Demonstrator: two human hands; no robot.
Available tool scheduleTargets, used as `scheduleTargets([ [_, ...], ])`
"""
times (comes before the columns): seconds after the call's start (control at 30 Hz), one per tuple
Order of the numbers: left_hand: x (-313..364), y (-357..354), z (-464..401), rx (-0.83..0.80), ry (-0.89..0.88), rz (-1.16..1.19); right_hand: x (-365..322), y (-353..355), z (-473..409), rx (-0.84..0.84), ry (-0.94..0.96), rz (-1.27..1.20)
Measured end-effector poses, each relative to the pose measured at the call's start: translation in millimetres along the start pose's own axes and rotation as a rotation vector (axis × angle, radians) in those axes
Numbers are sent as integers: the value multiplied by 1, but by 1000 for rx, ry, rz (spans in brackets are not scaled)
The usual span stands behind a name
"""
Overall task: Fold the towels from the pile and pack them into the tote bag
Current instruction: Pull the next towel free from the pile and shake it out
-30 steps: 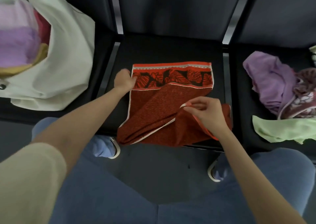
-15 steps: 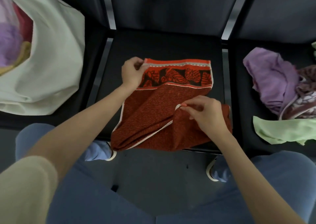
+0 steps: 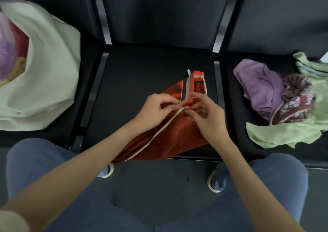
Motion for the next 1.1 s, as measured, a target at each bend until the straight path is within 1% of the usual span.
scheduleTargets([
  [0.1, 7, -3, -1, -1, -11, 15, -2, 3, 2, 27, 16, -7],
  [0.2, 5, -2, 4, 3, 39, 50, -1, 2, 4, 31, 6, 12],
  [0.33, -12, 14, 31, 14, 106, -39, 4, 5, 8, 59, -12, 23],
  [0.4, -28, 29, 55, 24, 160, -124, 9, 10, 9, 78, -37, 13],
  [0.5, -56, 55, 94, -3, 263, -301, 13, 20, 12, 107, -58, 12],
  [0.57, -67, 70, 121, -9, 337, -368, 10, 27, 16, 138, -53, 14],
  [0.63, -75, 78, 144, -7, 404, -379, 6, 35, 20, 171, -51, -1],
  [0.73, -84, 77, 170, -61, 550, -346, 3, 44, 23, 208, -63, -60],
  [0.77, -88, 75, 175, -62, 612, -295, 3, 45, 24, 212, -69, -67],
  [0.8, -89, 72, 181, -32, 691, -194, 4, 46, 24, 216, -74, -69],
  [0.87, -87, 63, 193, 53, 869, 87, 3, 46, 26, 226, -80, -70],
  [0.93, -77, 51, 201, 60, 984, 296, 2, 46, 29, 233, -83, -72],
  [1.0, -66, 46, 204, 74, 1032, 477, -1, 47, 31, 243, -79, -67],
  [1.1, -53, 51, 197, 136, 1004, 652, -5, 51, 33, 278, -73, -91],
])
Point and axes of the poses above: each hand's wrist, its own z-axis away from the middle knuckle, its own y-axis out of the back of the hand, x = y × z, the point moved 7 cm from there along -z, towards the middle knuckle, and after that the axes turned 9 degrees about -y, right-handed, at the moved point
